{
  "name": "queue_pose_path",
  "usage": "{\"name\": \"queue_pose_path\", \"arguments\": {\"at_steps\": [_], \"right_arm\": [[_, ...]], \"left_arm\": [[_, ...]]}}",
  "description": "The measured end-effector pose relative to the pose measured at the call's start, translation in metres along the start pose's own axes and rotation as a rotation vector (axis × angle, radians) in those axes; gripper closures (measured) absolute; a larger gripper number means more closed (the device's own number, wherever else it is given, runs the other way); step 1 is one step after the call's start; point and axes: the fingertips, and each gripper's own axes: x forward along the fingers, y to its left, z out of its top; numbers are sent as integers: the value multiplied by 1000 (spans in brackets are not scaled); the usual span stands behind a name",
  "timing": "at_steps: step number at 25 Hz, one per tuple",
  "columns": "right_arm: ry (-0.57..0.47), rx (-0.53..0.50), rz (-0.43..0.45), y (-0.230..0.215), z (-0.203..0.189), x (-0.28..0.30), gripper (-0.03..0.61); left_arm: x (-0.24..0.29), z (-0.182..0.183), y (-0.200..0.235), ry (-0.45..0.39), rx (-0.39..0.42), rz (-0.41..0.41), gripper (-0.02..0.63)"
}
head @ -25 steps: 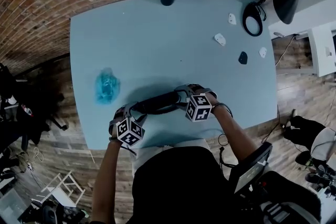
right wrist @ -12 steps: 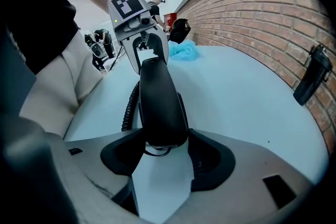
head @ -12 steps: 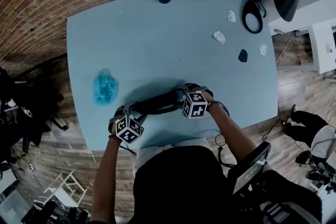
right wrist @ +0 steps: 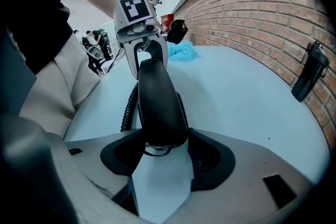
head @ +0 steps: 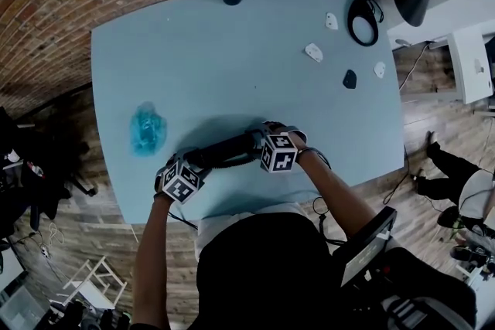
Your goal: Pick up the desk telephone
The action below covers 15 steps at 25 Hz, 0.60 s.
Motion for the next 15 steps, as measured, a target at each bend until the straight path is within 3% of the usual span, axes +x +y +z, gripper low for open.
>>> {"name": "queue_pose_path", "arguments": {"at_steps": [6, 15], "right_arm": [[-49, 23, -11, -1, 0, 0, 330], [-42, -2, 4, 0, 1, 0, 330]], "left_arm": [[5, -2, 0, -25, -85, -23, 304], [5, -3, 0, 47, -24, -52, 301]]}}
